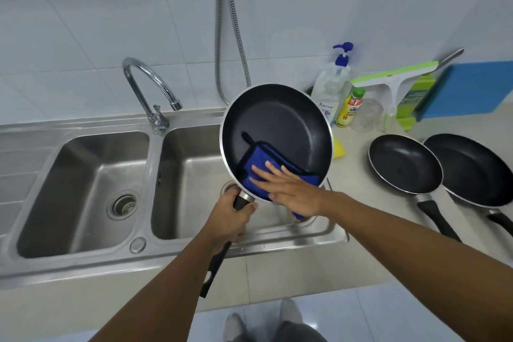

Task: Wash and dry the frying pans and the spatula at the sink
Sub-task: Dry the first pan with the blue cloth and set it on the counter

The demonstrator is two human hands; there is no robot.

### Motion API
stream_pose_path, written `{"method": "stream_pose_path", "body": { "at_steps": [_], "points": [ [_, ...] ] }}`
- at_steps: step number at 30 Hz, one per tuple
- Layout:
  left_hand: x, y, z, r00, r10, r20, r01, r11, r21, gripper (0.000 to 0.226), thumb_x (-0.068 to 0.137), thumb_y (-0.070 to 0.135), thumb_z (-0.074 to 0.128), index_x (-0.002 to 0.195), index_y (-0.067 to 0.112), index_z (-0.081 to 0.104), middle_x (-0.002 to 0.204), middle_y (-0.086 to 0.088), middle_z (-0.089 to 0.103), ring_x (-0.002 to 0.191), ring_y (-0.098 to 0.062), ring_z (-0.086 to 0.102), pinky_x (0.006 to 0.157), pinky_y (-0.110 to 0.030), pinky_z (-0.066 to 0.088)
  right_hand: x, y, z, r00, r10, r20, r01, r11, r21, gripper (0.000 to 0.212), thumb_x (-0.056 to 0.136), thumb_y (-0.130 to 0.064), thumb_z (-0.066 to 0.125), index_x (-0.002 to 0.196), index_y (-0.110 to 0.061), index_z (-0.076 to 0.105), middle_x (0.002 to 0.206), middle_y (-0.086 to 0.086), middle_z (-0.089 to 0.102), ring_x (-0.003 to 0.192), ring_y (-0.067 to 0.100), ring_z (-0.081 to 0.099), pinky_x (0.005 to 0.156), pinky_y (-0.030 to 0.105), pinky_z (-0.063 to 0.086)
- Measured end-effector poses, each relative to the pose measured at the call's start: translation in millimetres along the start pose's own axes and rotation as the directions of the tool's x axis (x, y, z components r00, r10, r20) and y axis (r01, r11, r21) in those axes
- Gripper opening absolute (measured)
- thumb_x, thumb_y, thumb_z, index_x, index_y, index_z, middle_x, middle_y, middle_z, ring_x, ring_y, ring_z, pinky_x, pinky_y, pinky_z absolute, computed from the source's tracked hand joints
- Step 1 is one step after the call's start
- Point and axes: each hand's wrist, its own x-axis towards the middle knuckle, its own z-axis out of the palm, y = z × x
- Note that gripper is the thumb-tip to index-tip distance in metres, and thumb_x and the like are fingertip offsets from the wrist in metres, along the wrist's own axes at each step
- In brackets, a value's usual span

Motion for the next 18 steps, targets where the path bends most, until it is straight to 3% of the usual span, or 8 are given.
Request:
{"method": "stream_pose_path", "body": {
  "at_steps": [3, 5, 7, 10, 13, 15, 18],
  "points": [
    [1, 3, 0, 1.0, -0.011, 0.011, 0.011, 1.0, -0.006, 0.015, 0.101, 0.021, 0.064, 0.112, 0.02, 0.055, 0.072, -0.009, 0.048, 0.04, -0.011, 0.039, 0.038, -0.021, 0.032, -38, 51, -7, 0.999, 0.045, 0.028, -0.036, 0.966, -0.258, 0.058, 0.108, -0.025, 0.026, 0.159, -0.043, 0.004, 0.165, -0.019, -0.015, 0.153, 0.017, -0.02, 0.125, 0.039, -0.007],
    [1, 7, 3, 0.999, -0.02, 0.046, 0.021, 1.0, -0.014, 0.014, 0.102, 0.021, 0.062, 0.114, 0.019, 0.055, 0.074, -0.011, 0.047, 0.042, -0.012, 0.037, 0.039, -0.022, 0.031, -49, 79, -18, 0.989, 0.114, -0.092, -0.144, 0.875, -0.462, 0.06, 0.101, -0.03, 0.028, 0.159, -0.038, 0.014, 0.169, -0.002, 0.007, 0.154, 0.035, 0.009, 0.123, 0.052, 0.015],
    [1, 12, 7, 0.997, -0.024, 0.072, 0.024, 1.0, -0.003, 0.016, 0.102, 0.021, 0.061, 0.116, 0.019, 0.055, 0.075, -0.01, 0.048, 0.044, -0.012, 0.037, 0.04, -0.023, 0.032, -46, 100, -33, 0.95, 0.215, -0.225, -0.304, 0.796, -0.523, 0.061, 0.097, -0.037, 0.027, 0.157, -0.033, 0.018, 0.165, 0.012, 0.023, 0.148, 0.042, 0.028, 0.12, 0.054, 0.022],
    [0, 16, 18, 0.995, -0.02, 0.096, 0.019, 1.0, 0.014, 0.022, 0.102, 0.021, 0.06, 0.121, 0.026, 0.052, 0.072, -0.007, 0.048, 0.044, -0.011, 0.038, 0.04, -0.024, 0.034, -28, 104, -65, 0.887, 0.282, -0.365, -0.438, 0.763, -0.476, 0.061, 0.1, -0.041, 0.021, 0.16, -0.033, 0.015, 0.167, 0.015, 0.017, 0.152, 0.036, 0.019, 0.123, 0.052, 0.011],
    [-3, 19, 30, 0.994, 0.012, 0.106, -0.013, 1.0, 0.008, 0.029, 0.103, 0.018, 0.059, 0.125, 0.033, 0.048, 0.074, -0.009, 0.047, 0.044, -0.01, 0.039, 0.041, -0.024, 0.035, -2, 92, -91, 0.854, 0.279, -0.439, -0.459, 0.802, -0.383, 0.06, 0.103, -0.041, 0.016, 0.158, -0.037, -0.006, 0.169, 0.007, -0.005, 0.156, 0.031, -0.003, 0.125, 0.051, -0.001],
    [-3, 19, 34, 0.995, 0.031, 0.09, -0.034, 0.999, 0.035, 0.032, 0.102, 0.017, 0.06, 0.127, 0.033, 0.047, 0.076, -0.01, 0.049, 0.043, -0.01, 0.04, 0.042, -0.024, 0.037, 21, 71, -100, 0.863, 0.301, -0.406, -0.421, 0.873, -0.248, 0.059, 0.106, -0.039, 0.018, 0.157, -0.039, -0.013, 0.167, 0.004, -0.017, 0.153, 0.029, -0.018, 0.124, 0.049, -0.01],
    [0, 21, 33, 0.996, 0.045, 0.081, -0.052, 0.995, 0.081, 0.034, 0.102, 0.018, 0.059, 0.129, 0.034, 0.047, 0.07, -0.006, 0.047, 0.04, -0.009, 0.04, 0.041, -0.023, 0.037, 43, 27, -96, 0.924, 0.194, -0.329, -0.248, 0.96, -0.13, 0.06, 0.108, -0.035, 0.023, 0.159, -0.034, -0.009, 0.168, 0.007, -0.014, 0.151, 0.028, -0.025, 0.123, 0.047, -0.013]
  ]
}}
